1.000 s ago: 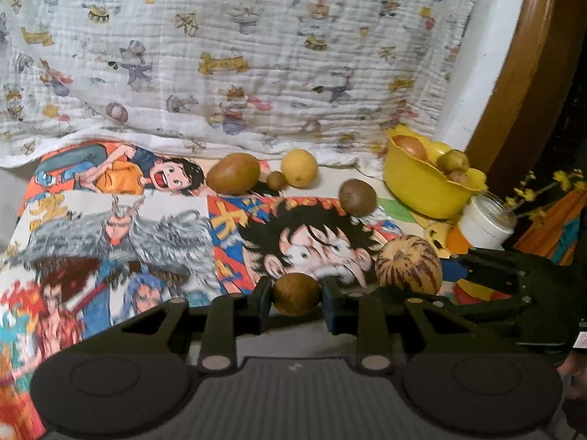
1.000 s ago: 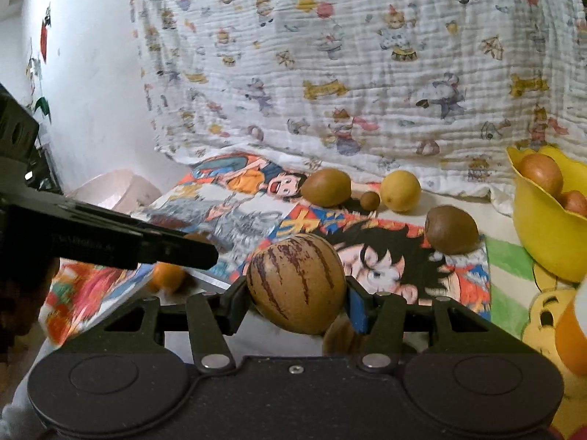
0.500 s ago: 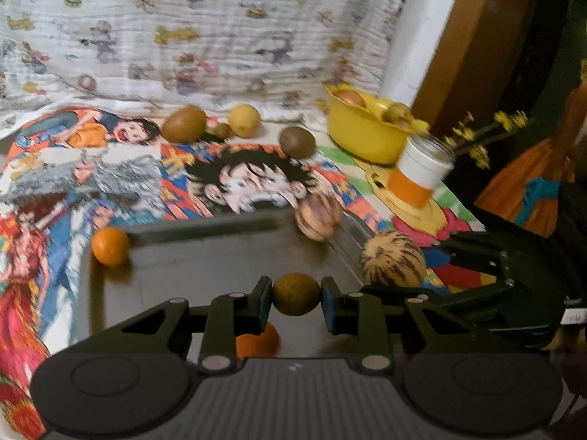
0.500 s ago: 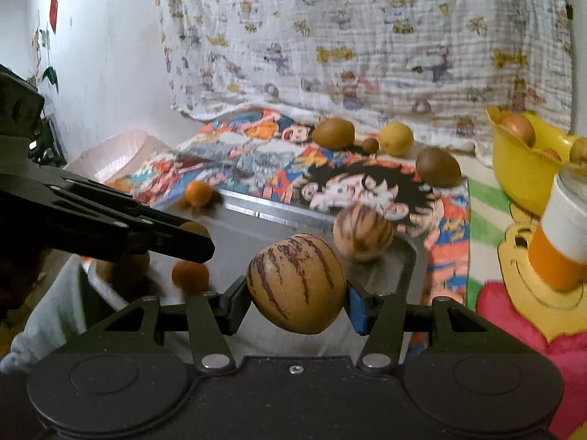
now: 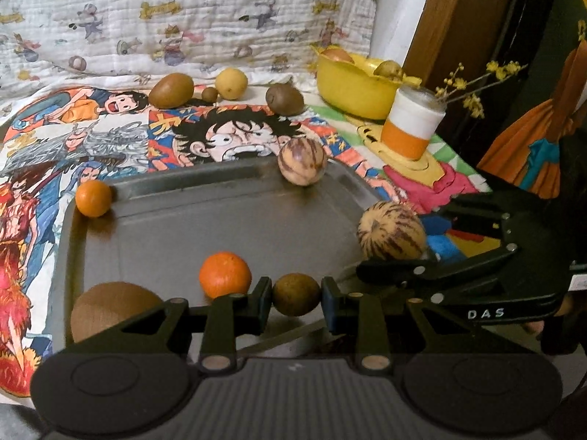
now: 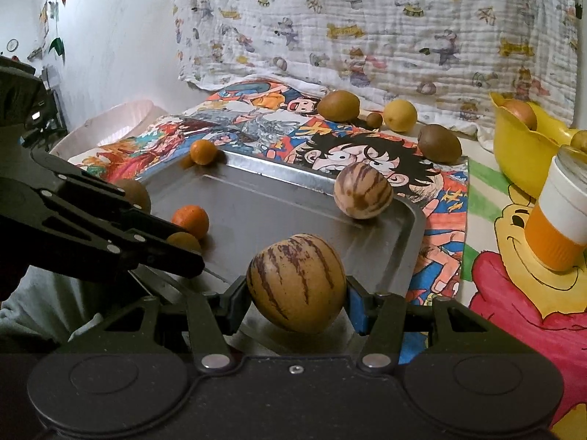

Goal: Organize fruits
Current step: 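Carry the pepino with the right tool while the left tool carries the kiwi over the tray, then open the right tool to set the pepino down while the left tool releases the kiwi onto the tray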

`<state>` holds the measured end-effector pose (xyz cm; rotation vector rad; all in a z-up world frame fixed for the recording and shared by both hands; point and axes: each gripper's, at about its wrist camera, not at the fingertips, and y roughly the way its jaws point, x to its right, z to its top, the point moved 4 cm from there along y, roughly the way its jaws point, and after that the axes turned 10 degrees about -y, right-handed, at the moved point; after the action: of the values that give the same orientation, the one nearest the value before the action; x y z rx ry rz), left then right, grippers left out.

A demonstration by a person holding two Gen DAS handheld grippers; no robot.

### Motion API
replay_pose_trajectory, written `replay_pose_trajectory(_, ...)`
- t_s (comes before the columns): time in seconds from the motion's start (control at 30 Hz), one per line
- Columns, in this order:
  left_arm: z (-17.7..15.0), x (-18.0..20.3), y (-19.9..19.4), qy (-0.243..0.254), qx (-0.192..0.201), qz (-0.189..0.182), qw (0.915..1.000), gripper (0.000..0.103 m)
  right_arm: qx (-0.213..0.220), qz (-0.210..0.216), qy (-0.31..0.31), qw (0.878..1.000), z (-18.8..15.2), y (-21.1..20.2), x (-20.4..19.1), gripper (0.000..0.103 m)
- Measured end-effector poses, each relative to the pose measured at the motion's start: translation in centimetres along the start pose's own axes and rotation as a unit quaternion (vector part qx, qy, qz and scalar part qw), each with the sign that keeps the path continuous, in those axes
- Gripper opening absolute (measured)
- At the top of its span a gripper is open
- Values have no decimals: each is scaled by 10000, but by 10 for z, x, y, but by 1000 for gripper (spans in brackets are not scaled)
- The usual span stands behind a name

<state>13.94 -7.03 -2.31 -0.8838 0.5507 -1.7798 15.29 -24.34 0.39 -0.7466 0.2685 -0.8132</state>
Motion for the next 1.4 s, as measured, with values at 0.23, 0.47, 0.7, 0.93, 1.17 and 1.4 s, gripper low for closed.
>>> replay_pose_trajectory(0.23, -5, -3, 4, -28, -139, 186, 9997, 32, -50, 28, -43, 10000, -4, 3, 1, 56)
replay_pose_trajectory(0.47, -6, -5, 4, -53, -138, 242, 9996, 33, -67, 53, -25, 10000, -8, 4, 2, 56)
replay_pose_trajectory(0.7, -5, -4, 3, -79, -157, 202, 9996, 42, -77, 54, -19, 10000, -8, 3, 2, 57)
replay_pose_trajectory(0.93, -4, -3, -6, -41, -159, 125, 9998, 65, 57, 11, -64, 10000, -7, -2, -1, 66)
replay_pose_trajectory(1.17, 1, -7, -19, -203, -59, 98, 9997, 84, 248, -160, -75, 9995, 0, -17, 0, 81)
replay_pose_trajectory(1.4, 11, -9, -36, -174, 203, 173, 9995, 98, 454, -424, -5, 9981, 11, -35, 7, 102)
